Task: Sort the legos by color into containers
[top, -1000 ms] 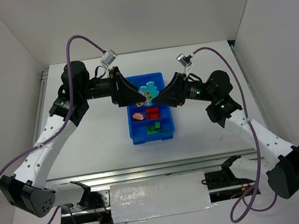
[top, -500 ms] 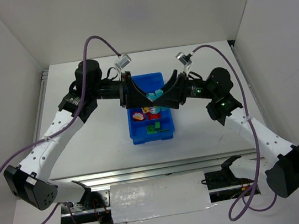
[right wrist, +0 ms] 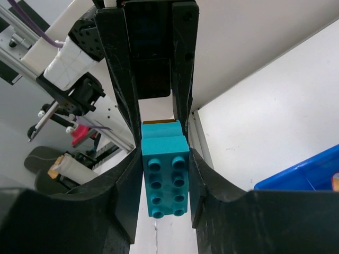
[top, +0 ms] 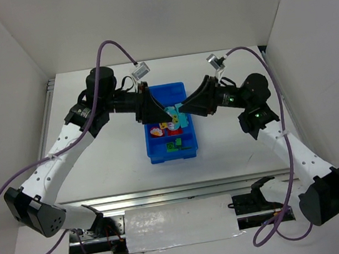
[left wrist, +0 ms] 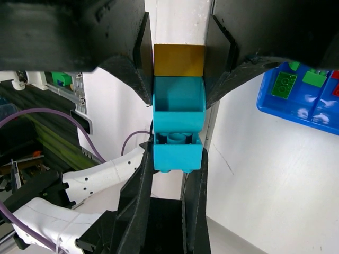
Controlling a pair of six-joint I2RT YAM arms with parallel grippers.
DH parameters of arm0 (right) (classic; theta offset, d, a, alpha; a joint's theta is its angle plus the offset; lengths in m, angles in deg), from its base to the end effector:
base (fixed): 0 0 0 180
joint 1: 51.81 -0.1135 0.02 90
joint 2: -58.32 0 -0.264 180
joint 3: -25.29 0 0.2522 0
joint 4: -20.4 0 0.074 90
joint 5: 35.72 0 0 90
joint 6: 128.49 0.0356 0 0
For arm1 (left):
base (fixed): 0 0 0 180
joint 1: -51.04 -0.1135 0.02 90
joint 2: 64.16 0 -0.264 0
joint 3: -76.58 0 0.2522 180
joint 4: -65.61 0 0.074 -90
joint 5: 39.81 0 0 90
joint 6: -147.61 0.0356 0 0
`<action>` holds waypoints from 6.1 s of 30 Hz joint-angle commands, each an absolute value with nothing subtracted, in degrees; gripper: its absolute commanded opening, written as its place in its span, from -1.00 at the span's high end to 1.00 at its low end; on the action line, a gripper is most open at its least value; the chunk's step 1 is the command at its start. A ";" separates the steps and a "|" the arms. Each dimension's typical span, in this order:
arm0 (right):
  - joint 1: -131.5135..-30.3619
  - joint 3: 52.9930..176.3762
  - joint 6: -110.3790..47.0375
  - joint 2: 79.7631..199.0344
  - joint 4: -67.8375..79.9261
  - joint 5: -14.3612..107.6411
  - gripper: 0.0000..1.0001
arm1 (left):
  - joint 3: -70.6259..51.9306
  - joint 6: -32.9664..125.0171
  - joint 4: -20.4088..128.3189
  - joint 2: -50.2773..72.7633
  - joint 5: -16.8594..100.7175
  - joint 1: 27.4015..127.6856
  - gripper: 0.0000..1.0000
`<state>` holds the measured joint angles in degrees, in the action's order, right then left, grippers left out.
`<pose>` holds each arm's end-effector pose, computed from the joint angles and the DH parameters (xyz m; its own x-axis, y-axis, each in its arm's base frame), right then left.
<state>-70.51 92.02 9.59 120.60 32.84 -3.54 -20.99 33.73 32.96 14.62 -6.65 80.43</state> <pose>0.2154 0.1047 0.3938 -0.5140 0.2444 -0.8222 -0.8314 0.0942 0.5477 0.2451 -0.1723 0.4313 -0.5862 0.0760 -0.8066 0.8085 0.1187 -0.5764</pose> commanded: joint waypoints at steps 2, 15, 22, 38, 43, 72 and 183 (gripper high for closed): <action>-69.65 91.87 10.47 119.84 36.88 -5.84 1.00 | -23.31 36.16 33.92 14.06 -4.23 80.05 1.00; -62.97 92.04 2.59 122.56 25.42 0.91 1.00 | -18.66 35.45 33.93 11.25 -0.18 71.00 1.00; -65.08 103.28 -2.27 133.79 4.81 29.47 1.00 | -16.46 35.63 29.01 7.91 15.89 68.62 1.00; -75.54 136.68 -2.98 167.37 -14.19 64.20 1.00 | -11.71 30.89 21.44 0.61 37.97 66.95 1.00; -75.89 140.47 -2.80 171.78 -13.40 65.36 1.00 | -12.24 31.76 20.74 0.70 36.66 66.95 1.00; -75.72 123.46 -5.72 160.55 20.92 -10.66 -0.67 | -13.64 32.82 30.48 3.60 10.48 66.86 1.00; -73.43 144.43 -6.67 177.15 -24.39 48.13 0.14 | -9.16 36.25 23.81 -4.22 12.57 66.34 1.00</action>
<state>-73.22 142.44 -6.43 175.85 -22.57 47.60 -9.12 34.47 23.54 -4.26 12.41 66.55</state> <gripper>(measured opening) 0.441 0.460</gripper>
